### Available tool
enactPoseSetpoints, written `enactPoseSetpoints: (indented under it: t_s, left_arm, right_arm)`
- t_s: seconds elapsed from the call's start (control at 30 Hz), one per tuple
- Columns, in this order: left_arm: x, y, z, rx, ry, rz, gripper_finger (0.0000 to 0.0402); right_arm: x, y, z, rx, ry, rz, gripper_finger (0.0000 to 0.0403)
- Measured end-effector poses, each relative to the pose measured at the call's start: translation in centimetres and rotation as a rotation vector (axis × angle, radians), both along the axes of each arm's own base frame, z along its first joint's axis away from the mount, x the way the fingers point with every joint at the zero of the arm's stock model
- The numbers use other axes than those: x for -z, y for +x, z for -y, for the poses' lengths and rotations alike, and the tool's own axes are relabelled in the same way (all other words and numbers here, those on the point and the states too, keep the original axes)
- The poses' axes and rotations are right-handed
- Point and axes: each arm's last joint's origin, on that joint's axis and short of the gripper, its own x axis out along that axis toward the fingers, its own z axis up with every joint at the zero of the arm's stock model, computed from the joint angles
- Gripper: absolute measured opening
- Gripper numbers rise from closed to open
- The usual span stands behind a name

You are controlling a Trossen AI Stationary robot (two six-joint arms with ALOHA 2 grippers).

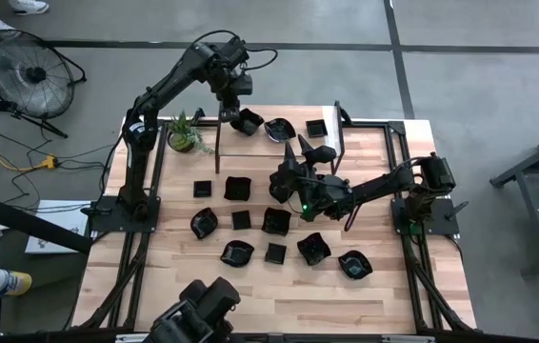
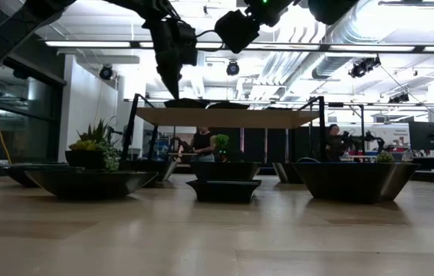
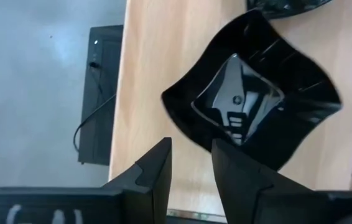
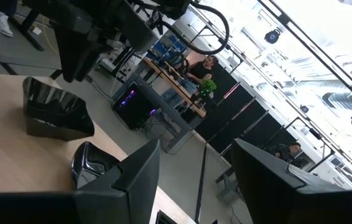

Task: Pick & Place Mini shaped plates
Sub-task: Stack the black distorted square plate on top of the black distorted square plate on the shelf

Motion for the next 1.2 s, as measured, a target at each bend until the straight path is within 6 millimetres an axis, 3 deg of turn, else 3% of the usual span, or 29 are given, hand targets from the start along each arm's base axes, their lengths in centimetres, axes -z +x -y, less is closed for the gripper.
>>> enactPoseSetpoints:
  t_s: [0.2,0.37,0.6,0.8,0.97,1.2]
  left_arm:
    - [-0.2,-0.4,0.1,0.015,0.049,-0.056,0.0112]
    - [-2.1,-1.4,1.0,0.042,0.125,-0.055,0.0112]
    - [-5.5,-3.6,3.2,0.061,0.191,-0.005,0.0112]
    - [-6.7,-4.5,5.8,0.116,0.163,-0.020,0.0112]
    - [-5.8,-4.3,8.7,0.193,0.128,-0.051,0.0112]
    - [-2.1,-4.9,13.3,0.287,0.126,-0.038,0.0112]
  right_arm:
    - [0.0,0.0,0.0,0.001,0.000,0.000,0.0194]
    - [-0.1,0.0,0.0,0.001,-0.001,-0.008,0.0194]
    - [-1.1,-0.6,0.1,0.010,0.006,-0.006,0.0194]
    - [-1.2,-0.8,0.1,0.033,0.020,-0.038,0.0194]
    - [-1.2,-0.8,0.1,0.038,0.023,-0.041,0.0194]
    - [-1.5,-1.0,0.1,0.038,0.023,-0.049,0.0194]
